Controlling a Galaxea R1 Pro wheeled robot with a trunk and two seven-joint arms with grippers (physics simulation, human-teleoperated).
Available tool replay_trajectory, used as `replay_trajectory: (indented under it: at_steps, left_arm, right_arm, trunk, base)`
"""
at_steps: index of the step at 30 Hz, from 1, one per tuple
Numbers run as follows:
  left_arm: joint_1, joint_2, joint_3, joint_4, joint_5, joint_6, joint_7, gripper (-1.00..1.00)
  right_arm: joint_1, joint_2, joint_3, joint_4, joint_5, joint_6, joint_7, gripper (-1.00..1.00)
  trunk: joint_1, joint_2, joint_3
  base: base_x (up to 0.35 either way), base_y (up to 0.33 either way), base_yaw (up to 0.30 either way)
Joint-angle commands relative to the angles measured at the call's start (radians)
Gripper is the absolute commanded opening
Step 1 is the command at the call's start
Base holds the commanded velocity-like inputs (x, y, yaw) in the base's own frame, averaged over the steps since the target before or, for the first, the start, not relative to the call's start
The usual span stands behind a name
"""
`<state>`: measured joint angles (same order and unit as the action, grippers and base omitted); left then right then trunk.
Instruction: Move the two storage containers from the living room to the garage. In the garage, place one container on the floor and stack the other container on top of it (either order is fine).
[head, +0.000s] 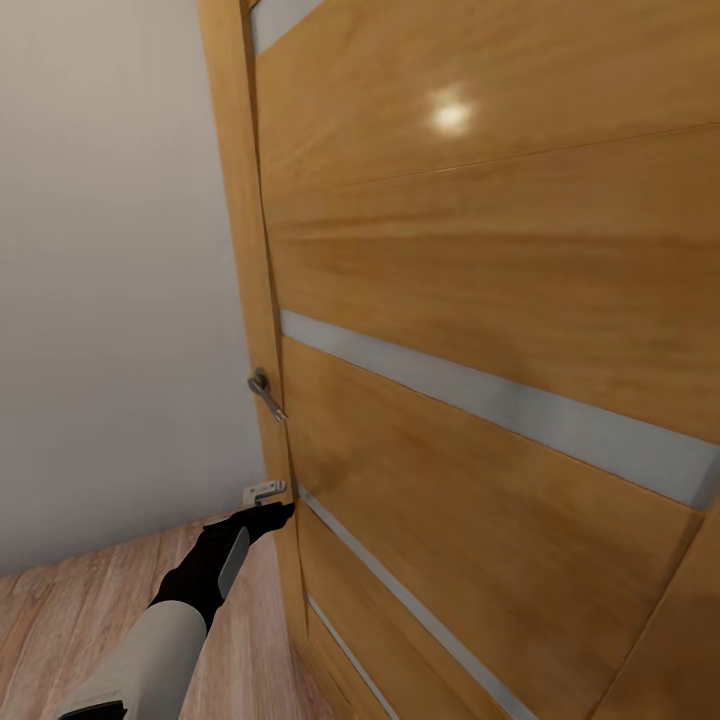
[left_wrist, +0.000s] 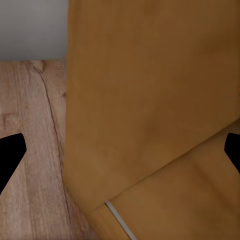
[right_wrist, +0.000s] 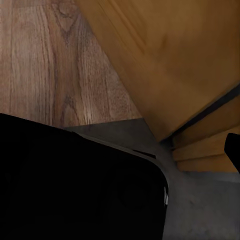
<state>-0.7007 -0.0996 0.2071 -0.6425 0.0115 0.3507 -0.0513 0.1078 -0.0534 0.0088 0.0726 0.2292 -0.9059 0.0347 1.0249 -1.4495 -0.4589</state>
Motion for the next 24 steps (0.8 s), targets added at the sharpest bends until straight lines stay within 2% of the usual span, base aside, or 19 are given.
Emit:
replay_trajectory:
  at_steps: [1,18,24]
  left_arm:
    - [0.000,-0.002,0.006,-0.002,0.005,0.007,-0.007,1.00]
    - [0.000,-0.002,0.006,-0.001,0.007,0.007,-0.007,1.00]
    - [0.000,-0.002,0.006,-0.002,0.007,0.007,-0.007,1.00]
  right_arm:
    - [0.000,0.000,0.000,0.001,-0.002,-0.004,0.004,1.00]
    - [0.000,0.000,0.000,0.001,-0.002,-0.005,0.004,1.00]
    - [0.000,0.000,0.000,0.001,-0.002,-0.005,0.004,1.00]
  trunk:
    - [0.000,0.000,-0.001]
    - [0.000,0.000,-0.001]
    - [0.000,0.000,-0.001]
  base:
    - [0.000,0.000,0.000]
    - [-0.001,0.000,0.000]
    - [-0.094,0.000,0.000]
